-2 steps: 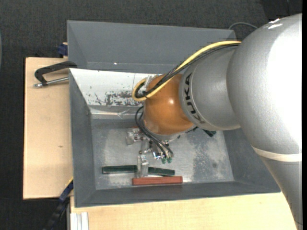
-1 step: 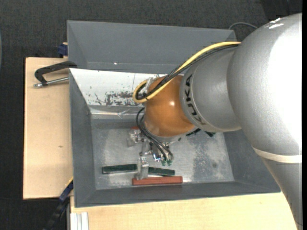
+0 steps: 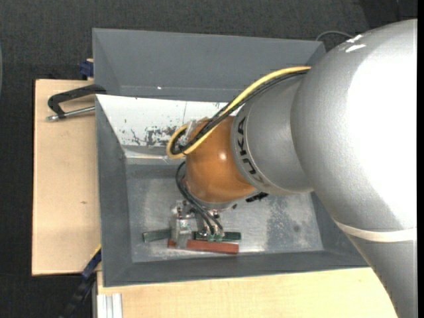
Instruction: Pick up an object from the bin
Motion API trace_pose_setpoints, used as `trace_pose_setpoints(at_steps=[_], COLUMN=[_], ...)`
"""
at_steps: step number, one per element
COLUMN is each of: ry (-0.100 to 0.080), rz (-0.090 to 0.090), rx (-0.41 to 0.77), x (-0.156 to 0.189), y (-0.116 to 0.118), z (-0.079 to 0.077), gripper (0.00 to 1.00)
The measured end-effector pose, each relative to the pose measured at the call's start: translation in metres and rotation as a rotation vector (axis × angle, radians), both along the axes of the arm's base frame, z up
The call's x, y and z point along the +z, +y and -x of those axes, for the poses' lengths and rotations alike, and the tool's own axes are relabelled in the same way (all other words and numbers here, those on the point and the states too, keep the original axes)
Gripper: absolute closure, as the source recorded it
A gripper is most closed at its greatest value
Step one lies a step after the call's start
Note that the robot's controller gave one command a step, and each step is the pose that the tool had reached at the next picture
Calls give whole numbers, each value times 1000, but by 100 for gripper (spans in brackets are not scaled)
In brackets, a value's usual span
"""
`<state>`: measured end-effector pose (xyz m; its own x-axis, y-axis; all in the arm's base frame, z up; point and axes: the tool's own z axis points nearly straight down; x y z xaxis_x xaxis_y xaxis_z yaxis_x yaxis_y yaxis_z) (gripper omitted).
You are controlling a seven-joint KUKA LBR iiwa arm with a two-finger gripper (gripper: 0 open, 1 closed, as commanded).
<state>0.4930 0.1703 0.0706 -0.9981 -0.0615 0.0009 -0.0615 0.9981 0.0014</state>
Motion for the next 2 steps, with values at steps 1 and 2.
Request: trace_pose_setpoints(at_steps=[1,2], ry=[0,0], rz=[0,1], rx=[0,31], x=[0,56], y=[0,-5], z=[0,-7], gripper=[100,100])
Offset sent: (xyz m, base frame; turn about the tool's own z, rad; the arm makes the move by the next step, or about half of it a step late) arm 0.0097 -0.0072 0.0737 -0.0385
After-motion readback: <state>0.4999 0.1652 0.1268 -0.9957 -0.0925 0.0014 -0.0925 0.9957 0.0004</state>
